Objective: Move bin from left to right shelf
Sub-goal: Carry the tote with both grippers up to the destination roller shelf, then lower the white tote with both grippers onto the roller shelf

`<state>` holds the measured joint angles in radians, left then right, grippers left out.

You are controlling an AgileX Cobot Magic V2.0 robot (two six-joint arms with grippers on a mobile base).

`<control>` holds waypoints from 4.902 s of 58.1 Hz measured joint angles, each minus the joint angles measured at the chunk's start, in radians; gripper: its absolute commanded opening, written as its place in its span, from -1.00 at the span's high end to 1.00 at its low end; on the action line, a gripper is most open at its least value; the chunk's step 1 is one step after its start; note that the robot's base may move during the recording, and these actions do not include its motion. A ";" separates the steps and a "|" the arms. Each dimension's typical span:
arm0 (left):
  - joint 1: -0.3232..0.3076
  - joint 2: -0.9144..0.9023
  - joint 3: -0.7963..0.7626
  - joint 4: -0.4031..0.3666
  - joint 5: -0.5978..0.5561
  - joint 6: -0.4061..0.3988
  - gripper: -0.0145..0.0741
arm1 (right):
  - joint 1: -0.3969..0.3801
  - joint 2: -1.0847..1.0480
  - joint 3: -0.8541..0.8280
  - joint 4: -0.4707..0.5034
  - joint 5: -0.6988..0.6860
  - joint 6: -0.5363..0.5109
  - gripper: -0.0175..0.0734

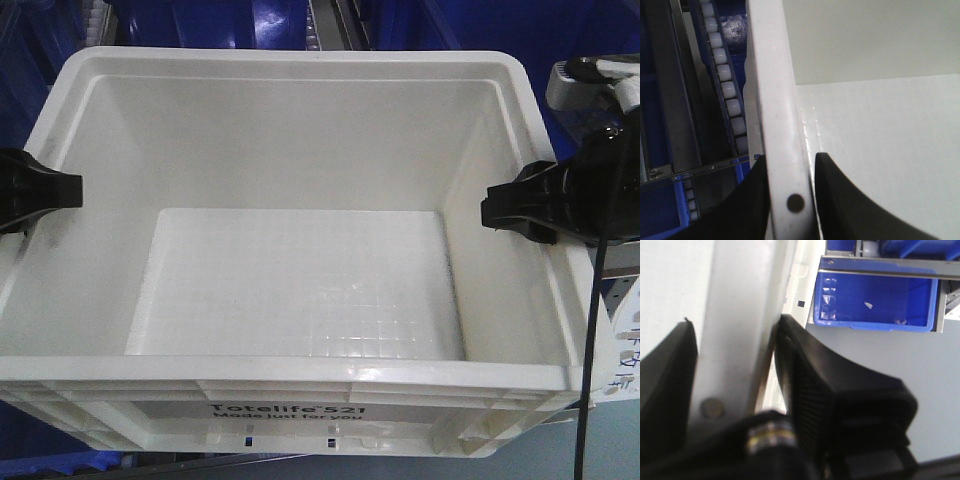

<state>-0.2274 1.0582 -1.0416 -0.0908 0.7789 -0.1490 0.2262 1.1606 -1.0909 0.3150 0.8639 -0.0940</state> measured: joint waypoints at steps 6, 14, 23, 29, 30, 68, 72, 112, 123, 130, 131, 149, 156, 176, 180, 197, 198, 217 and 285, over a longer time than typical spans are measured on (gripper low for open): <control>0.000 0.000 0.000 0.000 0.000 0.000 0.69 | 0.000 0.000 0.000 0.000 0.000 0.000 0.62; 0.000 0.000 0.000 0.000 0.000 0.000 0.69 | 0.000 0.000 0.000 0.000 0.000 0.000 0.62; 0.000 0.000 0.000 0.000 0.000 0.000 0.69 | 0.000 0.000 0.000 0.000 0.000 0.000 0.62; 0.000 0.000 0.000 0.000 0.000 0.000 0.69 | 0.000 0.000 0.000 0.000 0.000 0.000 0.62; 0.000 0.000 0.000 0.000 0.000 0.000 0.69 | 0.000 0.000 0.000 0.000 0.000 0.000 0.62; 0.000 0.000 0.000 0.000 0.002 0.000 0.69 | 0.000 0.000 0.000 0.000 0.001 0.000 0.62; 0.000 0.000 0.000 0.000 0.002 0.000 0.69 | 0.000 0.000 0.000 0.000 0.001 0.000 0.62; 0.000 0.000 0.000 0.000 0.002 0.000 0.69 | 0.000 0.000 0.000 0.000 0.001 0.000 0.62; 0.000 0.000 0.000 0.000 0.002 0.000 0.69 | 0.000 0.000 0.000 0.000 0.001 0.000 0.62; 0.000 0.000 0.000 0.000 0.002 0.001 0.69 | 0.000 0.000 0.000 0.000 0.001 0.000 0.62; 0.000 0.000 0.000 0.000 0.002 0.001 0.69 | 0.000 0.000 0.000 0.000 0.001 0.000 0.62; 0.000 0.000 0.000 0.000 0.002 0.001 0.69 | 0.000 0.000 0.000 0.000 0.002 0.000 0.62; 0.000 0.000 0.000 0.000 0.002 0.001 0.69 | 0.000 0.000 0.000 0.000 0.002 0.000 0.62; 0.000 0.000 0.000 0.000 0.002 0.001 0.69 | 0.000 0.000 0.000 0.000 0.002 0.000 0.62; 0.000 0.000 0.000 0.000 0.002 0.001 0.69 | 0.000 0.000 0.000 0.000 0.002 0.000 0.62; 0.000 0.000 0.000 0.000 0.002 0.001 0.69 | 0.000 0.000 0.000 0.000 0.002 0.000 0.62; 0.000 0.000 0.000 0.000 0.002 0.001 0.69 | 0.000 0.000 0.000 0.000 0.002 0.000 0.62; 0.000 0.000 0.000 0.000 0.002 0.001 0.69 | 0.000 0.000 0.000 0.000 0.002 0.000 0.62; 0.000 0.075 0.000 0.025 -0.023 0.003 0.69 | 0.000 0.094 0.003 -0.002 -0.102 -0.086 0.62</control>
<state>-0.2274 1.1335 -1.0413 -0.0653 0.7561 -0.1458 0.2262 1.2548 -1.0878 0.3131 0.7615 -0.1803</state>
